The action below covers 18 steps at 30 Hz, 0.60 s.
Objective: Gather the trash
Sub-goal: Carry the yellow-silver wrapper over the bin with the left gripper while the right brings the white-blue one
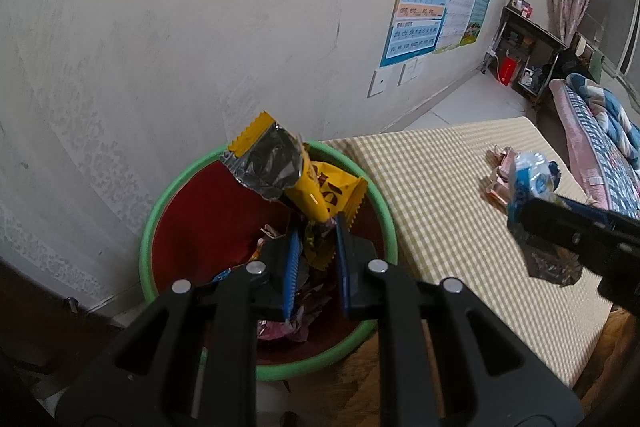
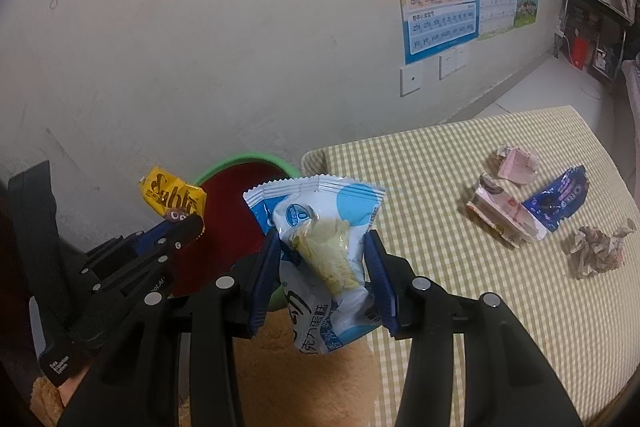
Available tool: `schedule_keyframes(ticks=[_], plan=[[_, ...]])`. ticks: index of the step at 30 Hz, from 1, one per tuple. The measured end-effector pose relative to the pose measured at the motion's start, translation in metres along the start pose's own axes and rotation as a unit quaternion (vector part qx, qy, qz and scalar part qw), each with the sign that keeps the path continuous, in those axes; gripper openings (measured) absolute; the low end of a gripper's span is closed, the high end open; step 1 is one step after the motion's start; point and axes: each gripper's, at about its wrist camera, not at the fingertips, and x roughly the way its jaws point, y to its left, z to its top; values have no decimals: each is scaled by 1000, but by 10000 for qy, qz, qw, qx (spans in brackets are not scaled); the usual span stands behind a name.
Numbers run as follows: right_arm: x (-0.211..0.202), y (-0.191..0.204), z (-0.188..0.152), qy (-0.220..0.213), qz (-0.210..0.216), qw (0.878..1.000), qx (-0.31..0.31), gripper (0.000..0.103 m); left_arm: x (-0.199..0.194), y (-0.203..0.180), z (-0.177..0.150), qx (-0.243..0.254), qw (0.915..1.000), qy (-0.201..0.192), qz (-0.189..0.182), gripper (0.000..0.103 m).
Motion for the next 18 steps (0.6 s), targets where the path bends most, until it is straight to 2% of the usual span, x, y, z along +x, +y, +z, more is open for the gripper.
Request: schedule_keyframes(ticks=[13, 18], plan=[[25, 10, 2, 310, 146, 9994, -65, 43, 10, 17, -5, -152, 9997, 146, 148, 16], [29, 11, 6, 293, 176, 9994, -73, 43, 13, 18, -6, -159, 9996, 176, 143, 16]])
